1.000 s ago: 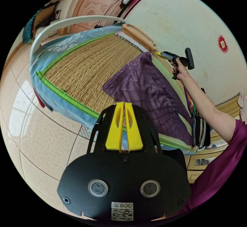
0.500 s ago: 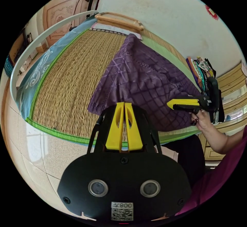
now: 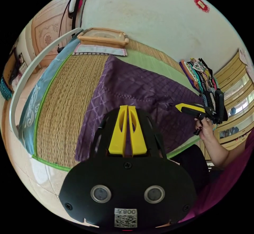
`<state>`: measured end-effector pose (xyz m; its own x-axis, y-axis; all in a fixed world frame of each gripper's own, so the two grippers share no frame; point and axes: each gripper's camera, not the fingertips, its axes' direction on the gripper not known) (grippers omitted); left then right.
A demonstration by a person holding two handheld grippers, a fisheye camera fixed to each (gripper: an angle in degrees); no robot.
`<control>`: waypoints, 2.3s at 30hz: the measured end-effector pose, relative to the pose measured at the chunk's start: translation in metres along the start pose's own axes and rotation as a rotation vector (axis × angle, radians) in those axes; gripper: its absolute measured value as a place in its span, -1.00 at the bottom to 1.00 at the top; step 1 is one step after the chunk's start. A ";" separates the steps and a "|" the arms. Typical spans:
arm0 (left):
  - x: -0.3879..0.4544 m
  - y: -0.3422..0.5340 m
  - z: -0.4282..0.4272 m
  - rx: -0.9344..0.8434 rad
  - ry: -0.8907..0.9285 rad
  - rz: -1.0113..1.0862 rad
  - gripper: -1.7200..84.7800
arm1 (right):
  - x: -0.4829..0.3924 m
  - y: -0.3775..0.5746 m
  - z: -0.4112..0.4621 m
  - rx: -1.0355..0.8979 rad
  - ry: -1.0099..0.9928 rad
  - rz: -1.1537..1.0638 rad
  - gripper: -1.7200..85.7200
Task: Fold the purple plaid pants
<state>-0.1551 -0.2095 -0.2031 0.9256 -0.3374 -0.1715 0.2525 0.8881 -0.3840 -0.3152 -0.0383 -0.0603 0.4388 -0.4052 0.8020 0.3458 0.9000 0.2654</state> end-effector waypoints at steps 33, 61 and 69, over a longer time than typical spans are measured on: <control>0.156 -0.112 0.154 -0.293 0.002 0.275 -0.96 | 0.144 0.235 0.032 -0.021 -0.068 0.304 -0.96; -0.005 -0.218 0.138 -0.156 -0.149 -0.173 -0.91 | 0.188 0.301 0.076 0.051 -0.175 0.290 -0.96; 0.040 -0.194 0.136 -0.171 -0.319 0.209 -0.89 | 0.194 0.305 0.090 0.051 -0.176 0.301 -0.96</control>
<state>-0.1288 -0.3525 -0.0126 0.9997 -0.0182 0.0179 0.0249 0.8537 -0.5202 -0.1998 0.1717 0.2245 0.3635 -0.0907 0.9272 0.1792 0.9835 0.0260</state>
